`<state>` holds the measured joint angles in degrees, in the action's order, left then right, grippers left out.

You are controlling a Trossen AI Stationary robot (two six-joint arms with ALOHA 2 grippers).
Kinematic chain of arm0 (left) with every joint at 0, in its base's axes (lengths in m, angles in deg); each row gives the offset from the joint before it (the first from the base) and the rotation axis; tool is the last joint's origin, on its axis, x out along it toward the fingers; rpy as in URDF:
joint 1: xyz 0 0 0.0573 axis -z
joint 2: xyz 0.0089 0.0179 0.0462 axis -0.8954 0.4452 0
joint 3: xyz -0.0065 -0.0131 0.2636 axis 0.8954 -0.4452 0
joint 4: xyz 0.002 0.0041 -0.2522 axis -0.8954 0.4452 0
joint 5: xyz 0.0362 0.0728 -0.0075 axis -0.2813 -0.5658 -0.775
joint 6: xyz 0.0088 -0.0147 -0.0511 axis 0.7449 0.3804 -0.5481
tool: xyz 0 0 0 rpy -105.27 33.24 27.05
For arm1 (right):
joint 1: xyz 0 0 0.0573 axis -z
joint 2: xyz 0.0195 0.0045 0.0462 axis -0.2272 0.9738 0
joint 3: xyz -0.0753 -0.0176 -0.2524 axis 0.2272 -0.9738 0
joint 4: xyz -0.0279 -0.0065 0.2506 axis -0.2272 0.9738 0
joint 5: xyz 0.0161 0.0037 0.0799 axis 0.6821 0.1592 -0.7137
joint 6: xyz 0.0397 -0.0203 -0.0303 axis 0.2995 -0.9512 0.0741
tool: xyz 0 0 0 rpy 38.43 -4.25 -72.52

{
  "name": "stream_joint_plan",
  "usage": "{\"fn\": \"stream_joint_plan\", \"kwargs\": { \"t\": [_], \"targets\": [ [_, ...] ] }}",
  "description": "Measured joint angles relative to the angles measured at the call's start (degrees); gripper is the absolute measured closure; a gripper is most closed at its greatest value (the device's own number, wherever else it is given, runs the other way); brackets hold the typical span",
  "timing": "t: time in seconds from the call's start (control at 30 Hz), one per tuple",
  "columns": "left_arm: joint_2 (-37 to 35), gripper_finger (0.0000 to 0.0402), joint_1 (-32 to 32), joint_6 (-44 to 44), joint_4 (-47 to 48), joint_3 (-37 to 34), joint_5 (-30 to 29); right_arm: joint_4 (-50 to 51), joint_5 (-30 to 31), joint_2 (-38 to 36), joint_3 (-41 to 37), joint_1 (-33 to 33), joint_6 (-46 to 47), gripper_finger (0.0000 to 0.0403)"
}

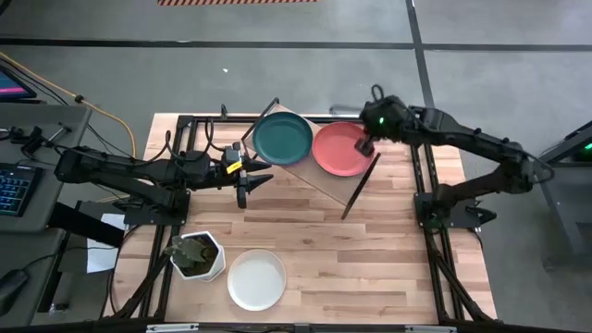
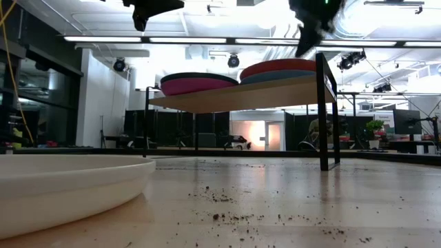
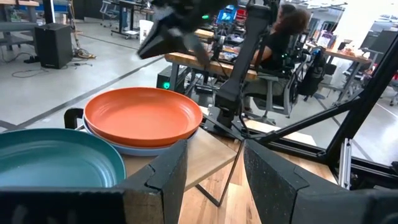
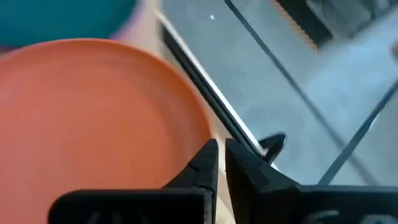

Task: Place and stack plates onto a shelf
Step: Stack the orange plate on the brown plate

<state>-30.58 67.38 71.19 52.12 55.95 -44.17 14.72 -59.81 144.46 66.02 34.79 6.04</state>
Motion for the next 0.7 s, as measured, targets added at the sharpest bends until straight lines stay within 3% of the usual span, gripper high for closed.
{"fn": "stream_joint_plan", "kwargs": {
  "t": [0.2, 0.43, 0.7],
  "targets": [
    [0.00, 0.0254, -0.04, -0.11, -0.03, 0.00, 0.00, -8.51, -18.55, -0.09, -5.48, 16.21, 13.52, 0.0398],
    [0.00, 0.0254, -0.04, -2.05, -0.02, 0.00, 0.00, -7.85, -31.61, 6.10, -5.38, 21.92, 20.43, 0.0402],
    [0.00, 0.0254, -0.02, -2.95, 0.00, 0.00, 0.00, -9.14, -33.77, 9.83, -5.40, 21.98, 19.34, 0.0403]
  ]
}}
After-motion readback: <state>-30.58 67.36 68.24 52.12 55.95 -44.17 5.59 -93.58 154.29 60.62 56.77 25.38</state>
